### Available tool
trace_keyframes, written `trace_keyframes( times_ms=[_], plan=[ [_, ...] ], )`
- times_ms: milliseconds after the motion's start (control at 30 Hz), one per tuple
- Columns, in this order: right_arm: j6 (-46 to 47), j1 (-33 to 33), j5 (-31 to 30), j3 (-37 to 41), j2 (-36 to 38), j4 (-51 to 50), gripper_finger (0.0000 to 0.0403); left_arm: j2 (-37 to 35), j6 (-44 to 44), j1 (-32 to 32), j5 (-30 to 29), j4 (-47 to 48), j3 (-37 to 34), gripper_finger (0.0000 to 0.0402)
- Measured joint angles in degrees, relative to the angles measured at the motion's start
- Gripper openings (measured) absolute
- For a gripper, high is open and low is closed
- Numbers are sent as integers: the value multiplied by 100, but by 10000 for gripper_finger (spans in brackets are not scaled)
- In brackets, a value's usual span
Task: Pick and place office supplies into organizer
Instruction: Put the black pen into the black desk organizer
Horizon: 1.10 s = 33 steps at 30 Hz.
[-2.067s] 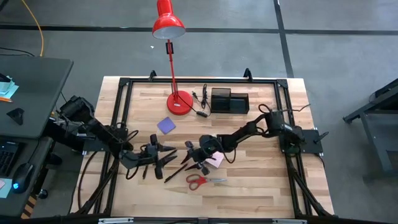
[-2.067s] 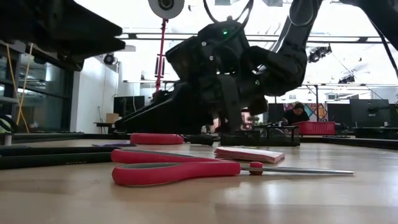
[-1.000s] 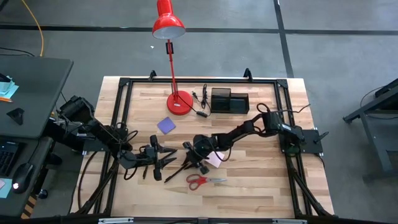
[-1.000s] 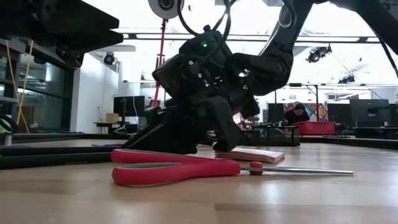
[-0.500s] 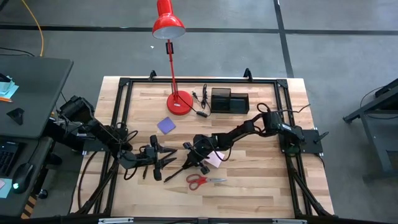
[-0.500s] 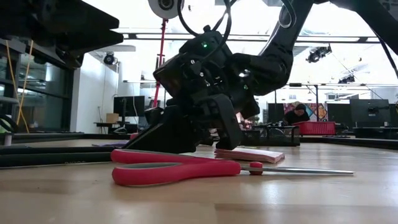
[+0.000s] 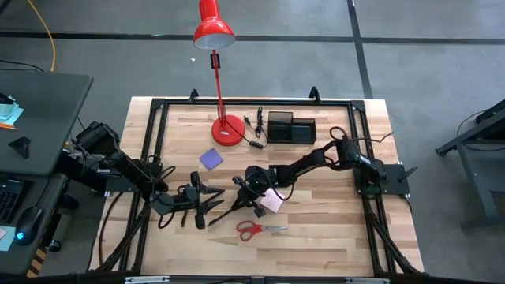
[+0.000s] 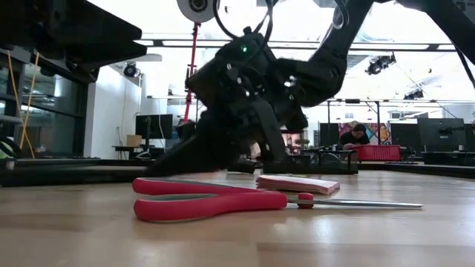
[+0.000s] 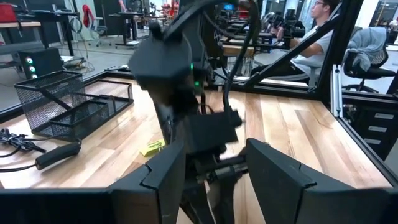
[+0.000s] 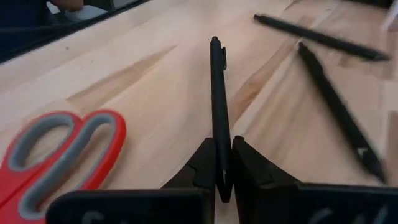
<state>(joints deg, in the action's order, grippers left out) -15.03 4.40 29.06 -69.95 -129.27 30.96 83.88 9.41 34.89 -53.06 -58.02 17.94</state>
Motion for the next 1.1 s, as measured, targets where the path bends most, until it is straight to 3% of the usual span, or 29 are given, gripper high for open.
trace_keyframes(
  times_ms=[167, 533, 967, 1100],
  plan=[
    [-25, 7, -531, 16, 241, -421, 9, 0, 4, 0, 0, 15, 0, 161],
    [169, 7, -2460, 17, 756, -1171, 9, 0, 4, -2, -90, 44, 0, 161],
    [143, 26, -5321, 14, 1474, -1143, 9, 0, 133, -2, -2, 112, 2, 161],
    [-56, 155, -5753, 11, 1825, -1221, 9, 0, 135, -2, -35, 120, 2, 161]
  ],
)
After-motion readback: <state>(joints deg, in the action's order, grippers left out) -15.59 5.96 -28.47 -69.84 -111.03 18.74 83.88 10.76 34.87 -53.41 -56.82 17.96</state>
